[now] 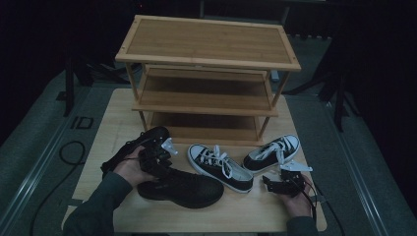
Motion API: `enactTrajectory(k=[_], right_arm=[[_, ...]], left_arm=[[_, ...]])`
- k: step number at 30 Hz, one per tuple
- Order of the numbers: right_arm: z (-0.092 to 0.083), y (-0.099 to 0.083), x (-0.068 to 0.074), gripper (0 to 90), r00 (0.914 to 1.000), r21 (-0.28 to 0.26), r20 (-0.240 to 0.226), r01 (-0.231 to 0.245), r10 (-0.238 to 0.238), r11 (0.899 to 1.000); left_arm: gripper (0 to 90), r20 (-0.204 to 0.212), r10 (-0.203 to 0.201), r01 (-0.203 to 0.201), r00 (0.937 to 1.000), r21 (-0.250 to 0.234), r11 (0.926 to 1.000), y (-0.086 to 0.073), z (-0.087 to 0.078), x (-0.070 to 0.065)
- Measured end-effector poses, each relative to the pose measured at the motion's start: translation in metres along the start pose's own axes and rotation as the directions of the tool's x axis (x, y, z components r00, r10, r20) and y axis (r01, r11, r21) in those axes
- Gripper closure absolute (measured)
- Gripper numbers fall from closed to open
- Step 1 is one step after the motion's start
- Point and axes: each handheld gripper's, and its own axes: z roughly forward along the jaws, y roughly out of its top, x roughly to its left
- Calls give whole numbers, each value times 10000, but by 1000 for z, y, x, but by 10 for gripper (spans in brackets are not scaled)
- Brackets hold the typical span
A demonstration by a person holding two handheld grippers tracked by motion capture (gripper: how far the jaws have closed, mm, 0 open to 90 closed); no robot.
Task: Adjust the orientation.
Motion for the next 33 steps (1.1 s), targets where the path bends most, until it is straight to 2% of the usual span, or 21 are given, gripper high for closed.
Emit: enactTrajectory(k=[2, 4, 12, 16, 24, 33], right_arm=[[0, 0, 0, 135, 10000, 0, -1, 2, -2, 10000], [0, 0, 0, 136, 10000, 1, -1, 6, -6, 10000], [0, 0, 0, 136, 10000, -1, -7, 4, -4, 10000], [0, 0, 0, 135, 10000, 1, -7, 5, -5, 10000], [0, 0, 0, 136, 10000, -1, -6, 3, -3, 10000], [0, 0, 0, 136, 10000, -1, -7, 7, -7, 10000]], left_arm=[[762, -80, 117, -117, 9999, 8, 9999, 0, -1, -1], [796, -37, 32, -32, 10000, -54, 10000, -1, -1, -1], [836, -163, -6, 8, 9999, 103, 9999, -9, -7, -2], [845, -187, -179, 182, 9997, 153, 9997, -17, -12, -1], [853, -260, -1030, 1025, 9943, -202, 9945, -41, -23, 8], [858, -511, -1481, 1463, 9877, -370, 9885, -52, -32, 11]])
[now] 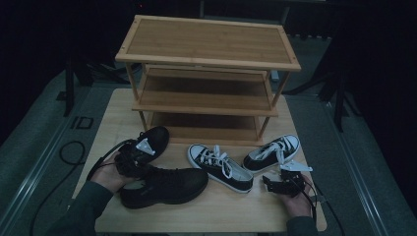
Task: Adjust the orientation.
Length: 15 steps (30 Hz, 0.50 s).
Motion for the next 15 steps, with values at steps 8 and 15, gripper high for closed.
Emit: enactTrajectory(k=[8, 15], right_arm=[[0, 0, 0, 136, 10000, 1, 0, -2, 2, 10000], [0, 0, 0, 136, 10000, -1, 1, 0, 0, 10000]], left_arm=[[865, -276, -692, 685, 9972, -255, 9973, -11, -8, 7], [869, -906, -1318, 1311, 9871, -140, 9913, -25, -14, 14]])
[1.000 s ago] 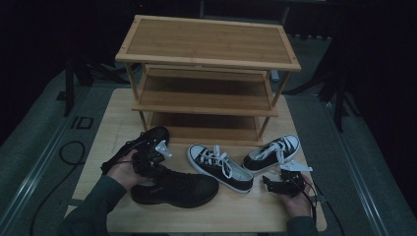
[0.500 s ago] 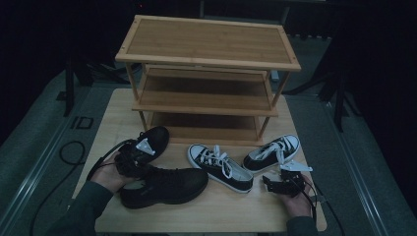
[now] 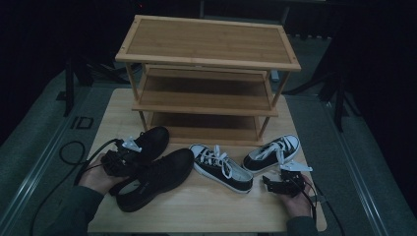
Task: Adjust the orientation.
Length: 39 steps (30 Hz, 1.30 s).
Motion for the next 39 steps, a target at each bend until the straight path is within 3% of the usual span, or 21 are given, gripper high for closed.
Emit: enactTrajectory(k=[5, 6, 11, 17, 26, 39], right_arm=[[0, 0, 0, 136, 10000, 0, 0, -1, 1, 10000], [0, 0, 0, 136, 10000, -3, 2, -3, 3, 10000], [0, 0, 0, 136, 10000, -2, 2, -2, 2, 10000], [0, 0, 0, 136, 10000, 1, 0, -1, 1, 10000], [0, 0, 0, 136, 10000, 2, -1, -1, 1, 10000], [0, 0, 0, 136, 10000, 2, -3, 0, 0, 10000]], left_arm=[[869, -358, -425, 429, 9985, 90, 9990, -7, 2, 6], [870, -269, -521, 522, 9983, 11, 9986, -8, 2, 8], [870, -397, -535, 531, 9978, -91, 9985, -7, 2, 7], [875, -615, -595, 557, 9963, -611, 9966, 2, 2, 5], [877, -796, -1233, 1116, 9892, -1369, 9843, 11, 9, 4], [867, -628, -1180, 1092, 9910, -1284, 9857, 9, 14, 3]])
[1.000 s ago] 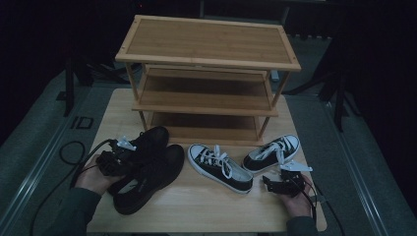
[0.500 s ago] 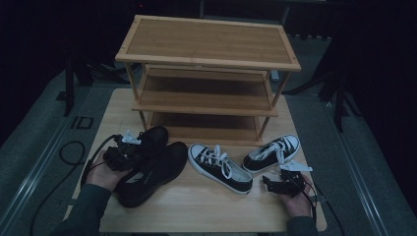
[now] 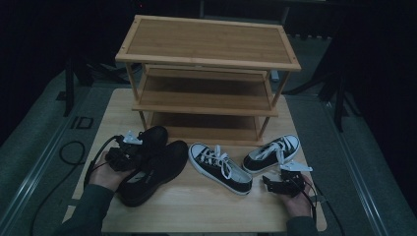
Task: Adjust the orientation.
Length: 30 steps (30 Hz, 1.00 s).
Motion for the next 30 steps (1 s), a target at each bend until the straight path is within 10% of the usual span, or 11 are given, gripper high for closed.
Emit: enactTrajectory(k=[5, 30], right_arm=[[0, 0, 0, 136, 10000, -2, 3, -2, 2, 10000], [0, 0, 0, 148, 10000, -29, -32, 10, -11, 10000]], left_arm=[[790, 238, 373, -389, 9990, 708, 9967, 2, 8, -2], [604, 419, 370, -378, 9984, 192, 9991, 9, -13, 2]])
